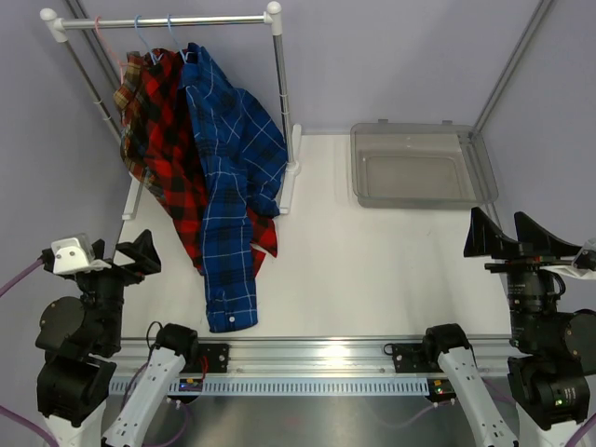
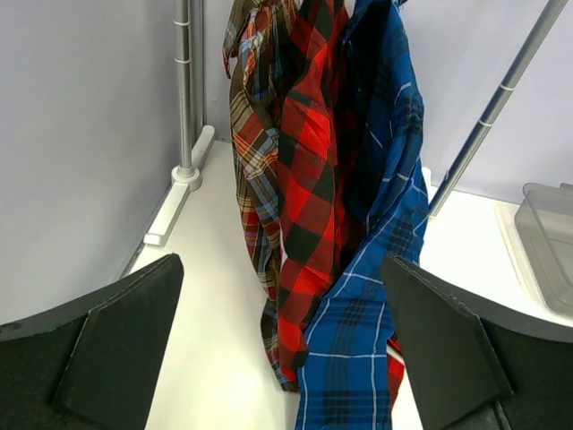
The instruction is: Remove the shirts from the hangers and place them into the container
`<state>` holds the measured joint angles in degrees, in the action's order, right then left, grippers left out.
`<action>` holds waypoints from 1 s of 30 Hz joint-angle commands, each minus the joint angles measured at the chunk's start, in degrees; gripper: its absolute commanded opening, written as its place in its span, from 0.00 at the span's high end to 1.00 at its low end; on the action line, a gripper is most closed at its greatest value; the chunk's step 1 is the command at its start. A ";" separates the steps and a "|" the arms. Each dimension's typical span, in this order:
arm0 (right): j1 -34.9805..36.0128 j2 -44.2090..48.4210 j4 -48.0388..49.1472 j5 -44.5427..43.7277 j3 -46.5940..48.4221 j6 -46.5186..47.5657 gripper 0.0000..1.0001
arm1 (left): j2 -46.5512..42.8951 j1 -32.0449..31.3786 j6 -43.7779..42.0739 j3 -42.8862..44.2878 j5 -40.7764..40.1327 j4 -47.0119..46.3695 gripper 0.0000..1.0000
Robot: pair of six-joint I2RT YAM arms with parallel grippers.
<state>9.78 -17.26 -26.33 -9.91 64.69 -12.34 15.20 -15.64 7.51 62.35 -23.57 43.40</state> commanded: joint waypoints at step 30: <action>0.85 -9.73 -2.85 16.14 -2.11 -5.15 0.00 | 75.03 -0.18 6.03 50.84 -5.60 -7.01 0.05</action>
<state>9.98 -28.38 -29.85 2.46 63.22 -17.80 86.65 -15.75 14.24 107.07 -23.55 39.81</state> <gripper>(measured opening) 0.993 0.960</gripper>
